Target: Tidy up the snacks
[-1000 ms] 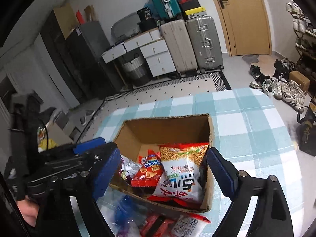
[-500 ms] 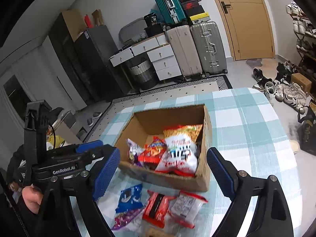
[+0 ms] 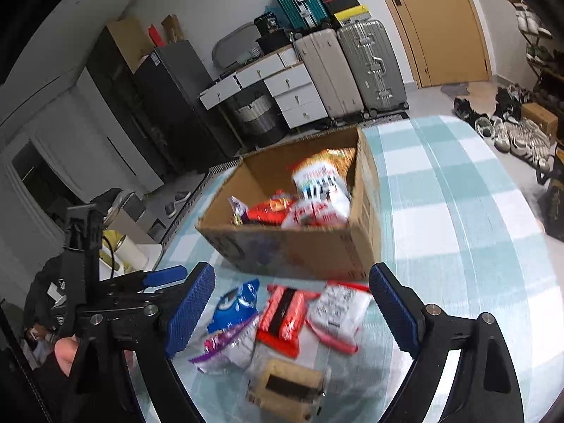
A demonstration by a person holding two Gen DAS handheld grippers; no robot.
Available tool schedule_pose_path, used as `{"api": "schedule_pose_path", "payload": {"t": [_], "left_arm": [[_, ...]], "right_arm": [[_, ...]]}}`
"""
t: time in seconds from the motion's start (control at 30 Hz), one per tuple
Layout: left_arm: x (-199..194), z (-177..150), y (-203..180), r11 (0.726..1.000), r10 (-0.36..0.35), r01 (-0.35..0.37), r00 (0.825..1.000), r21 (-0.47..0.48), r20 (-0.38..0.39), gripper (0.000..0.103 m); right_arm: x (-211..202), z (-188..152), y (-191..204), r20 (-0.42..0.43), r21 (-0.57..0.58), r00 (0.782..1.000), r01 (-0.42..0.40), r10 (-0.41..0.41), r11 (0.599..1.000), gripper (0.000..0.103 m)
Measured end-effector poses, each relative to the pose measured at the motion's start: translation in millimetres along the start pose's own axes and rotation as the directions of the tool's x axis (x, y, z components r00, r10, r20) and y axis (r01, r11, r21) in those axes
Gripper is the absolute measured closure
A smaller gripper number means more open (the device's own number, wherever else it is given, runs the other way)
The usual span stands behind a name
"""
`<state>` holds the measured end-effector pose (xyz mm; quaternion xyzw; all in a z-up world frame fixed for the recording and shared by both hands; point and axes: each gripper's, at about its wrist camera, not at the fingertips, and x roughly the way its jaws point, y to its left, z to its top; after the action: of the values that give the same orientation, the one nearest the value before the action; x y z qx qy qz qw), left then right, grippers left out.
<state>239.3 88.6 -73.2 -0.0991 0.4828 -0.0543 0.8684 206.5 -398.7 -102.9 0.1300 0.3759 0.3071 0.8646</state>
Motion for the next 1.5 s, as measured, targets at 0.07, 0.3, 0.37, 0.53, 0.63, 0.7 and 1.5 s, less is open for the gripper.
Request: {"api": "schedule_pose_path", "payload": {"t": [0.07,0.3,0.37,0.53,0.63,0.7,1.5], "left_arm": [[10,-3,3,1.000,0.000,0.000,1.000,-0.002,-0.024,0.024],[29,-7,1,1.000,-0.017,0.017,0.998,0.001,-0.060,0.024],[30,-8,1,1.000,-0.020,0.020,0.998,-0.003,-0.061,0.024],[31,-12,-1,0.999,-0.041,0.041,0.997,-0.012,-0.060,0.024],[29,-15,-3,0.999,-0.045,0.044,0.997,-0.018,-0.060,0.024],[30,-17,-4,0.999,-0.048,0.047,0.997,-0.017,-0.063,0.024],[58,-4,-8,0.998,-0.035,0.038,0.997,0.042,-0.073,0.030]], "right_arm": [[-1,-6,-3,-0.002,0.004,1.000,0.001,-0.001,1.000,0.012],[0,-19,-10,-0.025,0.012,1.000,0.018,-0.018,1.000,0.012],[1,-21,-11,-0.029,0.014,0.999,0.021,-0.021,1.000,0.012],[5,-26,-14,-0.044,0.019,0.999,0.027,-0.026,0.999,0.012],[7,-29,-16,-0.050,0.027,0.998,0.026,-0.025,0.999,0.012],[7,-30,-16,-0.053,0.029,0.998,0.026,-0.024,0.999,0.012],[13,-40,-20,-0.079,0.036,0.997,0.022,-0.019,0.999,0.012]]}}
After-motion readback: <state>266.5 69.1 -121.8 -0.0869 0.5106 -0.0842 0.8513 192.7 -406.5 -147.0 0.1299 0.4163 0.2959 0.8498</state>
